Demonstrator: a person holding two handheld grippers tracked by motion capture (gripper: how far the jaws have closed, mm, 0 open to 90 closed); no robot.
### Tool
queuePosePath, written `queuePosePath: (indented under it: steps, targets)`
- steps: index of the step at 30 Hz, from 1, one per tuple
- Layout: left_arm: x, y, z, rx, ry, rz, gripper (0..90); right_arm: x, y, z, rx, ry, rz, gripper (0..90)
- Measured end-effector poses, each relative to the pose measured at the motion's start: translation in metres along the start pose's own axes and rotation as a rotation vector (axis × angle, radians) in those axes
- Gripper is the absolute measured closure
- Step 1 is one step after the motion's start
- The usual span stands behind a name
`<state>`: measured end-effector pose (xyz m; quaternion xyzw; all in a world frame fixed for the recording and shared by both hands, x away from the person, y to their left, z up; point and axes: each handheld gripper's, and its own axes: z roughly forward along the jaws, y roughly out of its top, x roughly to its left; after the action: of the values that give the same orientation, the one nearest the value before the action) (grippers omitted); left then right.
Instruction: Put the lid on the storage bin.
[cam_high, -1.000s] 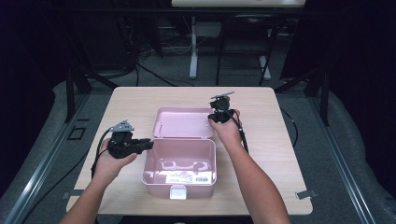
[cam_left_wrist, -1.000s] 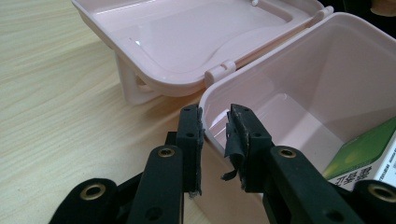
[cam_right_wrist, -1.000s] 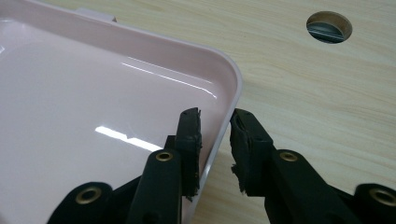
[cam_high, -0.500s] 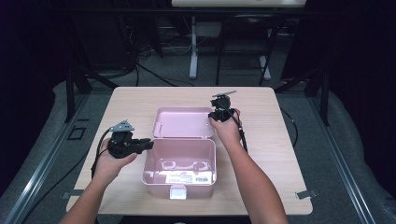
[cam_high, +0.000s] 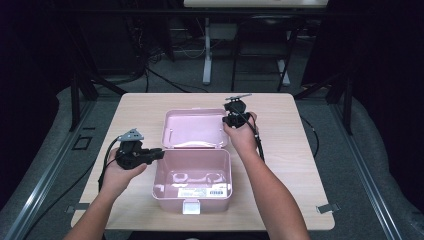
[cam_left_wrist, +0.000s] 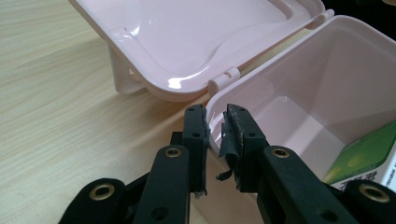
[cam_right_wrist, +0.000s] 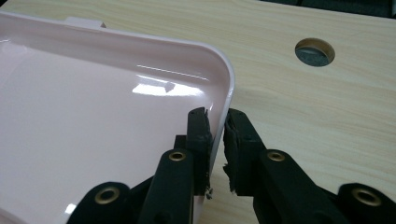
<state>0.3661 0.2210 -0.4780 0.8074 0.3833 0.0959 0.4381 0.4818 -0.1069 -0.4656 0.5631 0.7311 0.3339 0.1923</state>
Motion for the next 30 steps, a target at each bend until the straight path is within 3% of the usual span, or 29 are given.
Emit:
queuePosePath:
  steps: [9, 16, 30]
  targets:
    - [0.001, 0.0, 0.002, -0.034, 0.01, -0.015, 84.6, -0.002, 0.004, -0.013, -0.037, 0.036, 0.029, 81.8]
    - [0.001, 0.001, 0.003, -0.035, 0.018, -0.016, 85.6, 0.002, 0.008, -0.022, -0.059, 0.015, -0.013, 82.5]
    - [0.0, 0.0, 0.003, -0.044, 0.023, -0.031, 86.0, 0.006, 0.012, -0.05, -0.103, 0.026, -0.024, 84.2]
